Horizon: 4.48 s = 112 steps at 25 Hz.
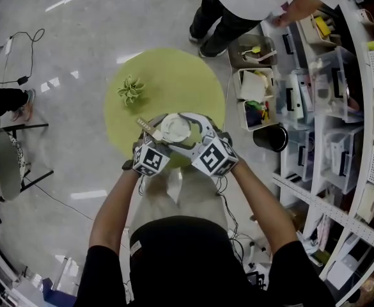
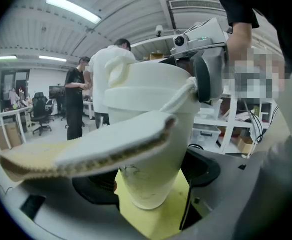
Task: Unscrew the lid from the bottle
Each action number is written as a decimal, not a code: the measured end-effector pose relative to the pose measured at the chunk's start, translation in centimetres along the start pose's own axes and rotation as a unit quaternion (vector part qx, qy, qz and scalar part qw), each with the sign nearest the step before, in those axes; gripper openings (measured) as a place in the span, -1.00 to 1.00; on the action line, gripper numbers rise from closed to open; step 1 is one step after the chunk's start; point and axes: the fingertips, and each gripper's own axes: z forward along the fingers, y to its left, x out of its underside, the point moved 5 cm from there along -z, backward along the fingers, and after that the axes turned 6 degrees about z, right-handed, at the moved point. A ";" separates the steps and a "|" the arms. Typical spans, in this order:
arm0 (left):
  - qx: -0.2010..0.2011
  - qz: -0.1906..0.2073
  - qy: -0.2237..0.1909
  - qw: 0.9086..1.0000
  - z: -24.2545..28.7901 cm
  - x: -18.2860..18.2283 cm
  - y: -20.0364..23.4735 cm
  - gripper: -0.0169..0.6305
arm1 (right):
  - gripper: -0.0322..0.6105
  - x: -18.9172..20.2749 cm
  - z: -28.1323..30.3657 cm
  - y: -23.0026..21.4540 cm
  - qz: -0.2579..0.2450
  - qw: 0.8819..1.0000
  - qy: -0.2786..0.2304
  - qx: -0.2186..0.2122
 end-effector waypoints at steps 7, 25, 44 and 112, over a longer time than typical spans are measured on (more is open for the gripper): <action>0.001 -0.002 0.001 1.000 -0.1 0.2 0.1 0.28 | 0.27 -0.2 0.1 -0.1 -0.034 0.998 0.009 -0.042; 0.001 -0.008 0.001 1.000 -0.1 0.1 0.0 0.28 | 0.41 -0.5 -1.3 0.5 0.093 0.982 -0.052 0.153; -0.001 -0.014 0.003 1.000 0.0 0.1 -0.1 0.28 | 0.38 0.8 0.7 1.1 0.108 0.975 -0.026 0.194; -0.275 -0.085 -0.051 0.956 -26.8 -12.8 4.1 -0.90 | 0.18 -8.7 -17.8 1.4 0.282 0.900 -0.243 0.227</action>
